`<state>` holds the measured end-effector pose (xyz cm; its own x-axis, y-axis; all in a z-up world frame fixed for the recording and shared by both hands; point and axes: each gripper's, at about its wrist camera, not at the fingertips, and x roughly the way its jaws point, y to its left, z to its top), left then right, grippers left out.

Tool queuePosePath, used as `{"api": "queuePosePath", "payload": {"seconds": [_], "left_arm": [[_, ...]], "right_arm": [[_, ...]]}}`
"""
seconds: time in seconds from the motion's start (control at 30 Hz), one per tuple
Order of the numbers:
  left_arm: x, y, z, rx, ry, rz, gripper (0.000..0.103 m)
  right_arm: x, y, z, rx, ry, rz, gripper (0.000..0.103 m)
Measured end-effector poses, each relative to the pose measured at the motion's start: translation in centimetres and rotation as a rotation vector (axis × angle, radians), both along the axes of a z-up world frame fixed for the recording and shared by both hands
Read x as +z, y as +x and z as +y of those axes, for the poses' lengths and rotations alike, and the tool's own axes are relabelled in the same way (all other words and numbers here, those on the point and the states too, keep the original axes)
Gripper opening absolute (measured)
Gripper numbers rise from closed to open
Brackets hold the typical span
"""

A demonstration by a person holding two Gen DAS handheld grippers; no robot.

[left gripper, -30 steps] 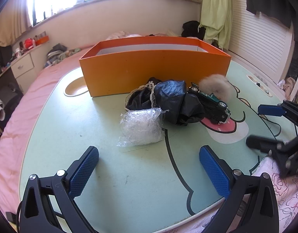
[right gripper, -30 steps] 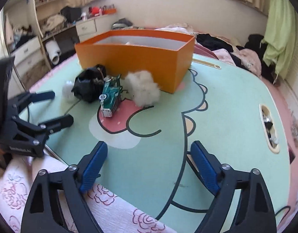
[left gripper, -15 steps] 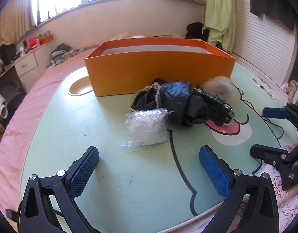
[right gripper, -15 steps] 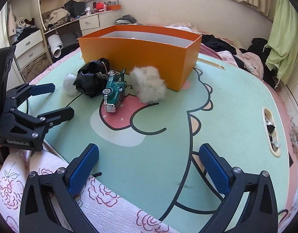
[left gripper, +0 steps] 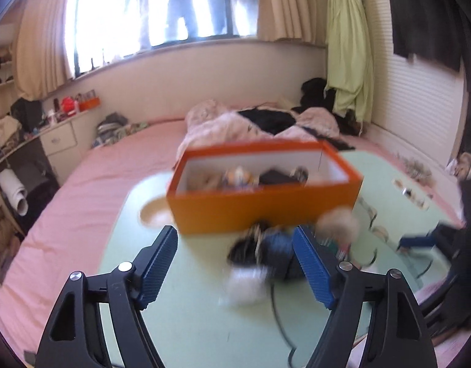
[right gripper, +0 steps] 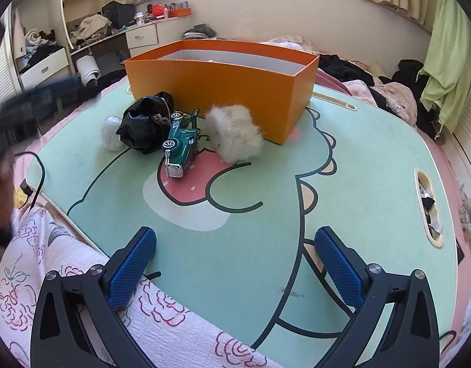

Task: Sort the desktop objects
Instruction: 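Reach into the box and grasp the black rectangular case with the left gripper, then lift the black case out and set it on the table, open left gripper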

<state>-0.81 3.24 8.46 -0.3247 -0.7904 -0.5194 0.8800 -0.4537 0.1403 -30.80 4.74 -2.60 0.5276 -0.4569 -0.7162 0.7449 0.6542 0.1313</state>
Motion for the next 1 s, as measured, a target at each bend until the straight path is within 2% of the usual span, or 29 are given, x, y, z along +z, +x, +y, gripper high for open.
{"api": "queuePosePath", "payload": {"seconds": [0.1, 0.17, 0.23, 0.3, 0.37, 0.43, 0.47, 0.53, 0.57, 0.6, 0.77, 0.83, 0.87, 0.93, 1.0], "left_arm": [[2.1, -1.9, -2.2, 0.001, 0.007, -0.049, 0.078], [2.9, -3.8, -4.8, -0.015, 0.072, -0.078, 0.077], [2.7, -5.8, -7.3, -0.03, 0.158, -0.103, 0.072], [2.0, -7.8, -9.8, -0.027, 0.264, -0.126, 0.063], [0.6, -9.6, -11.9, -0.048, 0.406, -0.091, 0.062], [-1.1, -11.0, -14.2, -0.042, 0.562, -0.018, 0.062], [-1.9, -11.4, -14.8, -0.015, 0.594, -0.01, 0.06], [-2.9, -12.4, -15.9, 0.048, 0.611, -0.027, 0.054], [-3.3, -12.9, -16.3, 0.078, 0.613, -0.042, 0.046], [-3.7, -13.2, -16.7, 0.106, 0.616, -0.055, 0.041], [-5.4, -13.4, -18.0, 0.186, 0.692, -0.004, 0.042], [-6.4, -13.8, -18.3, 0.179, 0.714, -0.015, 0.046], [-6.4, -14.2, -18.3, 0.167, 0.685, -0.038, 0.047], [-6.3, -14.7, -17.7, 0.163, 0.636, -0.112, 0.038], [-6.1, -14.6, -17.6, 0.147, 0.63, -0.118, 0.038]], "right_arm": [[0.0, 0.0, 0.0, -0.002, 0.001, 0.002, 0.103], [0.1, 0.0, 0.2, -0.003, 0.0, 0.003, 0.103], [0.1, 0.0, 0.3, -0.003, 0.0, 0.001, 0.103], [0.1, 0.1, 0.3, -0.003, 0.001, 0.001, 0.103], [0.1, 0.2, 0.3, -0.003, 0.001, 0.0, 0.103], [0.1, 0.2, 0.3, -0.003, 0.001, 0.0, 0.103], [0.1, 0.2, 0.4, -0.003, 0.001, 0.0, 0.103], [0.1, 0.2, 0.4, -0.004, 0.002, 0.0, 0.103], [0.2, 0.2, 0.4, -0.004, 0.001, 0.0, 0.103], [0.1, 0.2, 0.4, -0.004, 0.002, -0.001, 0.103], [0.2, 0.1, 0.3, -0.003, 0.003, -0.011, 0.103], [0.3, 0.1, 0.3, -0.003, 0.004, -0.014, 0.103], [0.3, 0.1, 0.3, -0.003, 0.004, -0.013, 0.103], [0.3, 0.1, 0.3, -0.003, 0.003, -0.012, 0.103], [0.3, 0.1, 0.3, -0.004, 0.002, -0.011, 0.103]]}}
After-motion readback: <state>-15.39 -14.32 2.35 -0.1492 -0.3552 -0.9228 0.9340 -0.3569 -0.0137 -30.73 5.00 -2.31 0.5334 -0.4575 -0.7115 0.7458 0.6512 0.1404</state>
